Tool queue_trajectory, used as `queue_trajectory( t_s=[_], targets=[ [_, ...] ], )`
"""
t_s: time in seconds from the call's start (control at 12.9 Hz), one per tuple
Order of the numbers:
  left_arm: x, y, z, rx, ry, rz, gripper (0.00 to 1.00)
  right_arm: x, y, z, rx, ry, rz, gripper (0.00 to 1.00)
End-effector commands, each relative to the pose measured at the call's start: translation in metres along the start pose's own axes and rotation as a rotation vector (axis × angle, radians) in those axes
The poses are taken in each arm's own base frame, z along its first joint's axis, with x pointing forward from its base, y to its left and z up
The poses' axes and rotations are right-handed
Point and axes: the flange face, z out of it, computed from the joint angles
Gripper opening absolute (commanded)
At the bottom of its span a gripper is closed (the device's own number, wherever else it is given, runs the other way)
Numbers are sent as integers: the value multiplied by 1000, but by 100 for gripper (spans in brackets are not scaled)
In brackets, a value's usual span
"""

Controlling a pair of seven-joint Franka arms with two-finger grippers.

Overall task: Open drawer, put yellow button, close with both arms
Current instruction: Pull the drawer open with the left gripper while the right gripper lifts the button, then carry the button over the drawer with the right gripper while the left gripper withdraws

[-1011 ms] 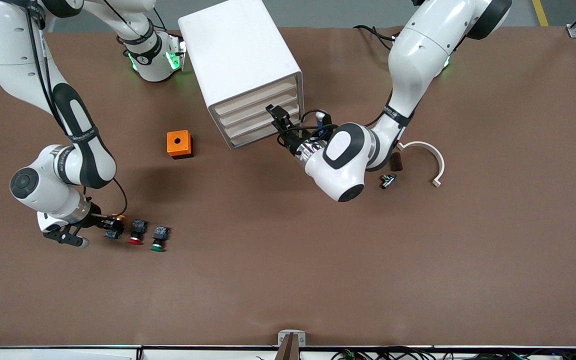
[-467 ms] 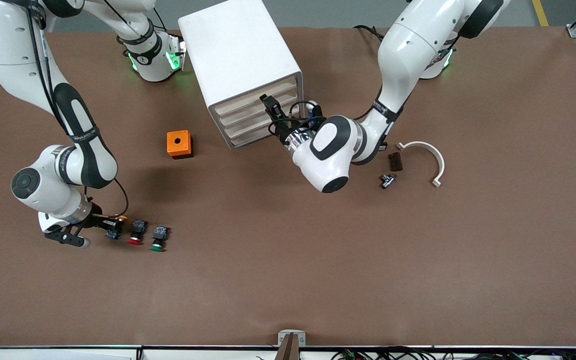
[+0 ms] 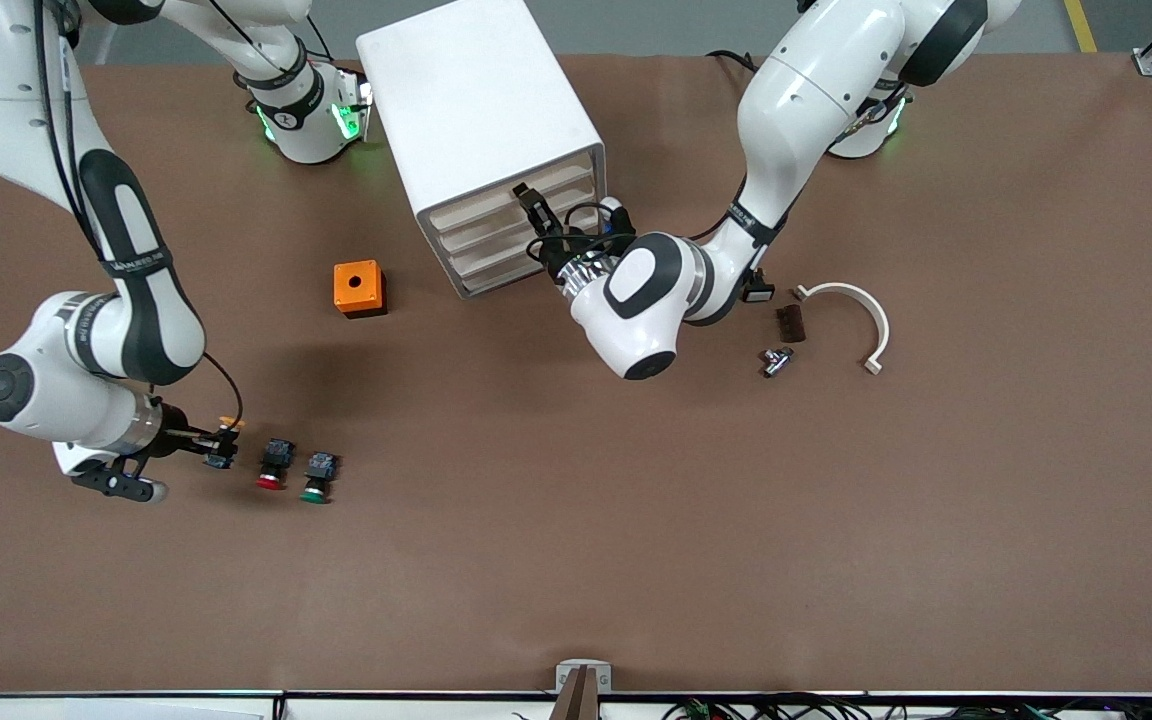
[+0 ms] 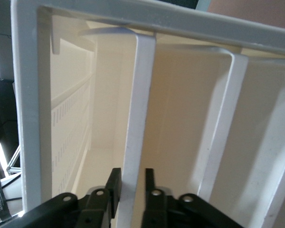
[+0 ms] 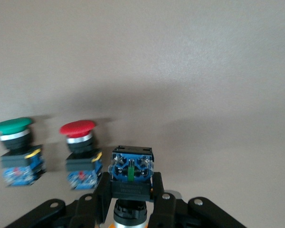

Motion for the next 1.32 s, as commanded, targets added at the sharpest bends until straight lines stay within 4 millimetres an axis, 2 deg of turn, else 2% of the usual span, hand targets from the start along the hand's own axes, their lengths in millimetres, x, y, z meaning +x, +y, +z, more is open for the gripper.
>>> queue_trajectory(
  t_s=[0.0, 0.08, 0.23, 0.39, 0.62, 0.78, 0.86, 0.93, 1.09, 1.17, 1.24],
  targets=[
    [5, -1, -27, -15, -11, -14, 0, -7, -8, -52, 14, 0, 30, 0],
    [9, 0, -31, -16, 8, -11, 0, -11, -13, -62, 14, -4, 40, 0],
    [13, 1, -70, -42, -36, 3, 0, -19, -36, -89, 3, -39, 84, 0],
    [19, 2, -110, -87, -73, 57, 0, -28, -66, -125, -42, -94, 163, 0],
    [30, 6, -162, -142, -143, 163, 2, -62, -128, -173, -79, -125, 317, 0],
    [35, 11, -182, -185, -168, 268, 8, -87, -172, -197, -96, -119, 421, 0],
    [38, 11, -185, -193, -168, 302, 22, -99, -191, -205, -96, -109, 469, 0],
    [38, 10, -186, -196, -167, 341, 53, -113, -210, -214, -85, -100, 514, 0],
    [39, 6, -191, -212, -164, 448, 85, -143, -254, -221, -86, -79, 616, 0],
    [45, 7, -204, -228, -179, 454, 98, -158, -276, -222, -86, -69, 652, 0],
    [50, 9, -217, -248, -192, 470, 99, -171, -291, -225, -84, -58, 692, 0]
  ],
)
